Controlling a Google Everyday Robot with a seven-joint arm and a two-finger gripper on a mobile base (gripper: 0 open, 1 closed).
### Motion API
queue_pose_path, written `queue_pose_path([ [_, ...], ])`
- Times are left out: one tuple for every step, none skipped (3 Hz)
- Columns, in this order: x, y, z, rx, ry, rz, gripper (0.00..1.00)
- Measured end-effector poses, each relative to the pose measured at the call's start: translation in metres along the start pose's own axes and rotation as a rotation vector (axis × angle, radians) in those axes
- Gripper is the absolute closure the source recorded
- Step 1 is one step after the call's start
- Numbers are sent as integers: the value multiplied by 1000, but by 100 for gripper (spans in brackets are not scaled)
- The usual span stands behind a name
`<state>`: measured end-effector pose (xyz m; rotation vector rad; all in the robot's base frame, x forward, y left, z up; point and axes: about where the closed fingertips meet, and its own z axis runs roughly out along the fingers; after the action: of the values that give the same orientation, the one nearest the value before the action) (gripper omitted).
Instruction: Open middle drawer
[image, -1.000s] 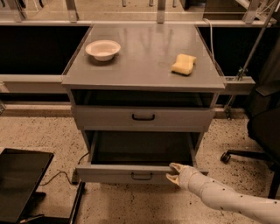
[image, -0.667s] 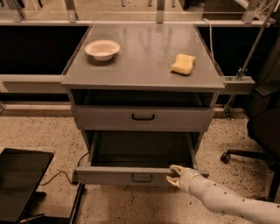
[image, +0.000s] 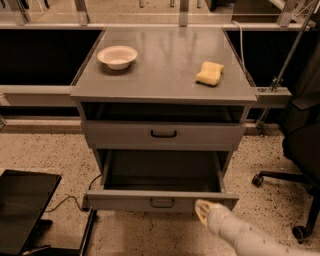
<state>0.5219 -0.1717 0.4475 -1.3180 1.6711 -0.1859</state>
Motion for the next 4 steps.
queue_pose_path([
  [4, 59, -59, 29, -13, -9, 100],
  [6, 96, -96, 47, -21, -14, 100],
  [7, 101, -101, 47, -19, -14, 83],
  [7, 101, -101, 47, -19, -14, 59],
])
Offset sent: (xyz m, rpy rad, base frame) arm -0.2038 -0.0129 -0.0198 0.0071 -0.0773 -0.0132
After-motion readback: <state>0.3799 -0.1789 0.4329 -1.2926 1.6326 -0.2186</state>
